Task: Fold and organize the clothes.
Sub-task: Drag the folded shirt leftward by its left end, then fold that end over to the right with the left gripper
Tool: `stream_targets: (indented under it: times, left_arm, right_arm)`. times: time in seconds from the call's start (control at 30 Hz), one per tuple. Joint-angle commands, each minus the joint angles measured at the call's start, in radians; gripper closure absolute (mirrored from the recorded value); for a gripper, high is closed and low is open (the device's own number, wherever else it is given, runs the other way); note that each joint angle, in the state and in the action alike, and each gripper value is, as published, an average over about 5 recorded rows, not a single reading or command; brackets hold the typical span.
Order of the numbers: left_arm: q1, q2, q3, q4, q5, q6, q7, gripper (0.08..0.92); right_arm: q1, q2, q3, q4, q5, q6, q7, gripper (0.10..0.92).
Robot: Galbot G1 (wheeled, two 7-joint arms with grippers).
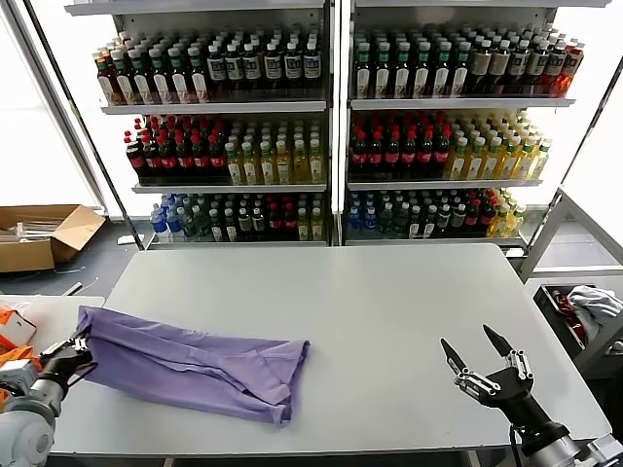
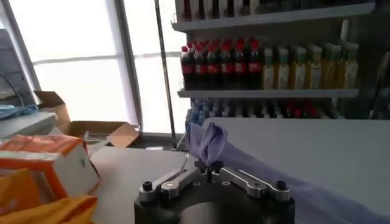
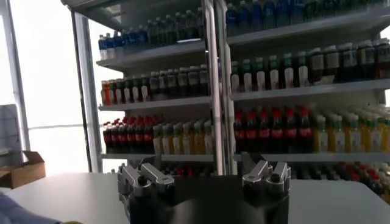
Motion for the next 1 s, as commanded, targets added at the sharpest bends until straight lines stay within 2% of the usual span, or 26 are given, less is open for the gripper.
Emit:
stream_targets:
  times: [0.03, 0.17, 0.27, 0.4, 0.6, 1.0]
  left_arm:
    - [-0.018, 0.065, -0.102, -0.102, -0.072, 0.029, 0.047, 0.907]
    - [-0.01, 0.005, 0.014, -0.25, -0.09, 0.064, 0.025, 0.907]
    - [-0.021, -0.034, 0.127, -0.302, -0.088, 0.069, 0.027, 0.907]
    - [-0.041, -0.084, 0.262, -0.317, -0.056, 0.063, 0.039, 0.907]
    - [-0.037, -0.153, 0.385, -0.307, 0.029, 0.064, 0.065, 0.907]
    - [-0.017, -0.225, 0.488, -0.315, 0.084, 0.09, 0.06, 0.907]
  right_arm:
    - [0.005, 0.001, -0.005, 0.028, 0.004, -0.027, 0.011, 0.203]
    - [0.001, -0.001, -0.01, 0.045, 0.002, -0.04, 0.015, 0.203]
    - [-0.003, 0.005, -0.011, 0.048, -0.005, -0.041, 0.013, 0.203]
    - [-0.017, 0.009, -0.003, 0.034, -0.009, -0.035, 0.013, 0.203]
    - [-0.028, 0.008, 0.016, 0.038, -0.009, -0.034, 0.012, 0.203]
    - [-0.013, 0.014, -0.018, 0.045, -0.019, -0.041, 0.015, 0.203]
